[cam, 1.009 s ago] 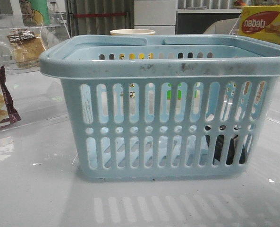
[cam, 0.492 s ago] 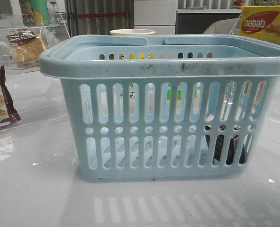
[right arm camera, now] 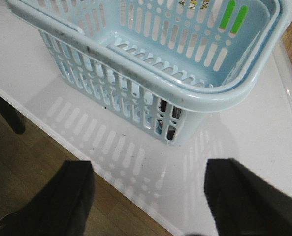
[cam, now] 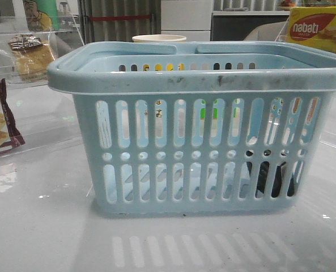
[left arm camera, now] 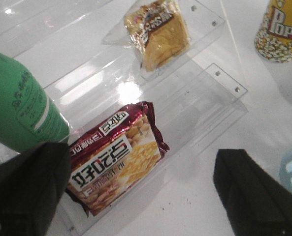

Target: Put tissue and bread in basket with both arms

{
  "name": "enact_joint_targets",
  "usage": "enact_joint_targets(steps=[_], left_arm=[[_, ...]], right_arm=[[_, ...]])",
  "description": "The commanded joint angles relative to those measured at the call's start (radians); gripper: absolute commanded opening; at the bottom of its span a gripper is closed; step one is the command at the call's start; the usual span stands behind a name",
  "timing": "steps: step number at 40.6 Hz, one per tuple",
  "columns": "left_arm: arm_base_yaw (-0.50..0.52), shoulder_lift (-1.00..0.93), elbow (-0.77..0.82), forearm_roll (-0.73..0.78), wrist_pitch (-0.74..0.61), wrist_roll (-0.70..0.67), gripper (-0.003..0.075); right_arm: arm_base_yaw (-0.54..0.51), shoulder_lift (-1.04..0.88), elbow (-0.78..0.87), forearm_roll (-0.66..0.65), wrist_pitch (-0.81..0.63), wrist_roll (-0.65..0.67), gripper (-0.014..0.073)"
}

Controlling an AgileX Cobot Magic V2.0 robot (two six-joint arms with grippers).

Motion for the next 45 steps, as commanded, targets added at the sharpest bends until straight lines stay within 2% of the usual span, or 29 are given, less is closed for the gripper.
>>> enact_joint_targets(steps=[1, 11, 21, 41, 45], left_arm=[[0.009, 0.081, -0.113, -0.041, -0.071, -0.01, 0.0636], [0.009, 0.33, -0.319, -0.109, -0.079, -0.01, 0.0636], [0.009, 0.524, -0.455, -0.004, -0.161, -0.01, 0.0636], [0.009, 0.656, -0.513, -0.032, -0.283, -0.01, 0.0631], [0.009, 0.658, -0.513, -0.036, -0.285, -0.01, 0.0585]], right_arm=[[-0.001, 0.002, -0.026, -0.009, -0.073, -0.006, 0.0569], [-0.001, 0.002, -0.026, -0.009, -0.073, -0.006, 0.0569], [-0.001, 0.002, -0.026, -0.009, -0.073, -0.006, 0.0569], [-0.001, 0.002, -0.026, -0.009, -0.073, -0.006, 0.0569], [-0.001, 0.002, -0.026, -0.009, -0.073, -0.006, 0.0569]])
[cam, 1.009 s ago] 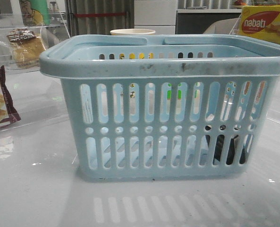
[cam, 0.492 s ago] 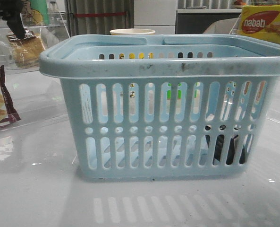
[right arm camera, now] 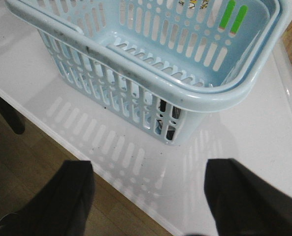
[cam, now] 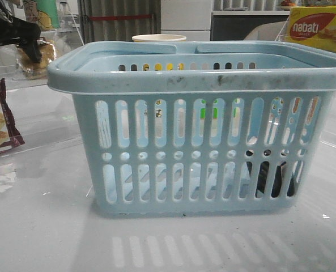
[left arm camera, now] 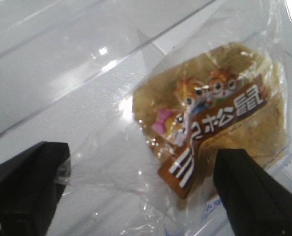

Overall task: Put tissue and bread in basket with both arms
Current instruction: 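Reach the left gripper to the bagged bread roll and grasp it, then carry the bread bag over the basket and open the left gripper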

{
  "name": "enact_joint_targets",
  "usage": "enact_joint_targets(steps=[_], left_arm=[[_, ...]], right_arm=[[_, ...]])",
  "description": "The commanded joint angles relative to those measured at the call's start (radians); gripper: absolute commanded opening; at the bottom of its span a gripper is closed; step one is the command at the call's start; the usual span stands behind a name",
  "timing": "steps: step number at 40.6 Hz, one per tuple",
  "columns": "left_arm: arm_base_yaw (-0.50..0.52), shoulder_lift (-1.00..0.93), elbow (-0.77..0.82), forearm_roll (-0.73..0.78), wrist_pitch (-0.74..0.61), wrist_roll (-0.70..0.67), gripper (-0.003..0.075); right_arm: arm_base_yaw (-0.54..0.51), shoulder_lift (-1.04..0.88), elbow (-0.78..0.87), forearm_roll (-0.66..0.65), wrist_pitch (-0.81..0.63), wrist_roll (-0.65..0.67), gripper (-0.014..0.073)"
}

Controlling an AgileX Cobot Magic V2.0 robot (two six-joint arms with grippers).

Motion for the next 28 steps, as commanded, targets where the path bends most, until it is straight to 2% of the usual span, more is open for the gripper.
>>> enact_joint_targets(steps=[1, 14, 20, 22, 28], left_arm=[[0.002, -0.058, -0.036, -0.017, -0.075, -0.01, 0.0567], [0.0, -0.058, -0.036, -0.021, -0.081, -0.01, 0.0232], [0.0, -0.062, -0.036, -0.024, -0.045, -0.01, 0.0113], [0.0, -0.066, -0.038, -0.027, -0.017, -0.01, 0.0087], [0.0, -0.098, -0.055, -0.027, 0.075, -0.01, 0.0092]], right_arm=[[-0.001, 0.002, -0.026, -0.008, -0.073, -0.006, 0.0569], [-0.001, 0.002, -0.026, -0.008, -0.073, -0.006, 0.0569], [-0.001, 0.002, -0.026, -0.008, -0.073, -0.006, 0.0569], [-0.001, 0.002, -0.026, -0.008, -0.073, -0.006, 0.0569], [-0.001, 0.002, -0.026, -0.008, -0.073, -0.006, 0.0569]])
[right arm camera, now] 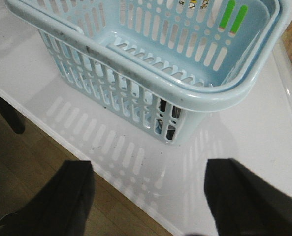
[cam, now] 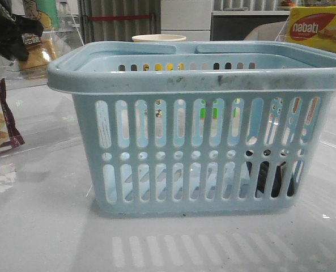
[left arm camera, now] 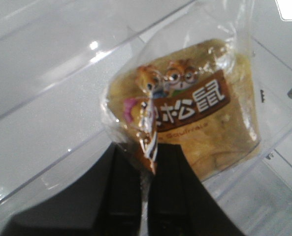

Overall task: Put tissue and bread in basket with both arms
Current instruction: 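Carry the bread bag over the basket and open the left gripper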

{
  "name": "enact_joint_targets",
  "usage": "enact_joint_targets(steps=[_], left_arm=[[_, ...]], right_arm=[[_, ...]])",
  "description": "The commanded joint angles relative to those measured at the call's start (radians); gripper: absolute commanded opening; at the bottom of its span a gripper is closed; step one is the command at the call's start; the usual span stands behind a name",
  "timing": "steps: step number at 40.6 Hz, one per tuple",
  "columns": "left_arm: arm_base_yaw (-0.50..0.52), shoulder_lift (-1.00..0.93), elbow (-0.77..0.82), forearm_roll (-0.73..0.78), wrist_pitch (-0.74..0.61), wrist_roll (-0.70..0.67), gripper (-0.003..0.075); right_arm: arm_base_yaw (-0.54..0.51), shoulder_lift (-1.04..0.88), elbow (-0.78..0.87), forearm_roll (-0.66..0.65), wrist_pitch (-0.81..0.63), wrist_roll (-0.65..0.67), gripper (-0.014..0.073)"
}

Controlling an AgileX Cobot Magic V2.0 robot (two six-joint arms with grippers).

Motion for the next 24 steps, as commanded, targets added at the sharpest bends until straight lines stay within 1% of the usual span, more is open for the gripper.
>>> enact_joint_targets(steps=[1, 9, 15, 19, 24], left_arm=[[0.002, -0.094, -0.047, -0.002, 0.024, -0.01, 0.0092], [-0.004, -0.172, -0.099, -0.004, 0.154, -0.006, 0.0092], [-0.039, -0.252, -0.129, -0.004, 0.222, 0.009, 0.0092], [-0.091, -0.318, -0.134, -0.004, 0.25, 0.083, 0.0092], [-0.184, -0.395, -0.134, -0.004, 0.303, 0.123, 0.0092]], right_arm=[[-0.001, 0.002, -0.026, -0.008, -0.073, -0.006, 0.0569], [-0.001, 0.002, -0.026, -0.008, -0.073, -0.006, 0.0569], [-0.001, 0.002, -0.026, -0.008, -0.073, -0.006, 0.0569], [-0.001, 0.002, -0.026, -0.008, -0.073, -0.006, 0.0569], [-0.001, 0.002, -0.026, -0.008, -0.073, -0.006, 0.0569]])
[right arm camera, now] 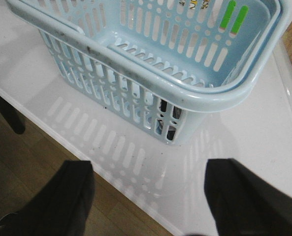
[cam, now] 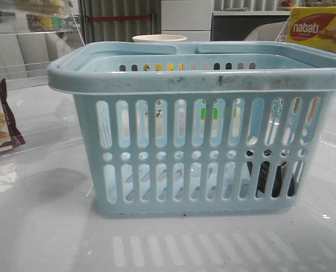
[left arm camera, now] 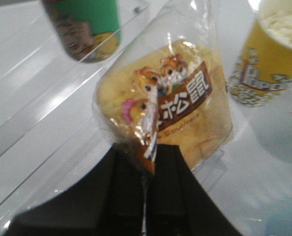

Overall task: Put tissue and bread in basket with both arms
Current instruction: 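Carry the bread bag over the basket and open the left gripper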

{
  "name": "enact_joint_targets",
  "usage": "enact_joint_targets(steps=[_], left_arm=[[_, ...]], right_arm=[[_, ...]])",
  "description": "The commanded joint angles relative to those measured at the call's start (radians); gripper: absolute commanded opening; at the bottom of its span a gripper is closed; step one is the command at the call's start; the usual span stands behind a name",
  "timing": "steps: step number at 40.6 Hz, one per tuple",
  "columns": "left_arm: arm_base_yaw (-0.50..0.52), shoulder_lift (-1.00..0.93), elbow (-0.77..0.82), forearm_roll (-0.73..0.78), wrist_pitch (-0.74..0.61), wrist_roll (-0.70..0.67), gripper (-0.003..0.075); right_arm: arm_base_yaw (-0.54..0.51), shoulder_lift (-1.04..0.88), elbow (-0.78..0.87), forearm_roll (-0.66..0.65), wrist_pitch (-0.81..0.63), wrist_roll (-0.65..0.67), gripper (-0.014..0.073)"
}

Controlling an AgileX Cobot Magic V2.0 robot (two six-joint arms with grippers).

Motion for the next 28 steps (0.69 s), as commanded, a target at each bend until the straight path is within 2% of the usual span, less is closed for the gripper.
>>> enact_joint_targets(steps=[1, 12, 18, 23, 28], left_arm=[[-0.081, -0.116, -0.035, -0.017, -0.003, 0.037, 0.0092], [-0.331, -0.166, -0.035, -0.062, 0.08, 0.048, 0.0092], [-0.462, -0.164, 0.01, -0.062, 0.057, 0.066, 0.0092], [-0.524, -0.164, 0.087, -0.062, 0.005, 0.066, 0.0092], [-0.54, -0.164, 0.165, -0.062, -0.028, 0.066, 0.0092]], right_arm=[[-0.001, 0.002, -0.026, -0.008, -0.073, -0.006, 0.0569], [-0.001, 0.002, -0.026, -0.008, -0.073, -0.006, 0.0569], [-0.001, 0.002, -0.026, -0.008, -0.073, -0.006, 0.0569], [-0.001, 0.002, -0.026, -0.008, -0.073, -0.006, 0.0569], [-0.001, 0.002, -0.026, -0.008, -0.073, -0.006, 0.0569]])
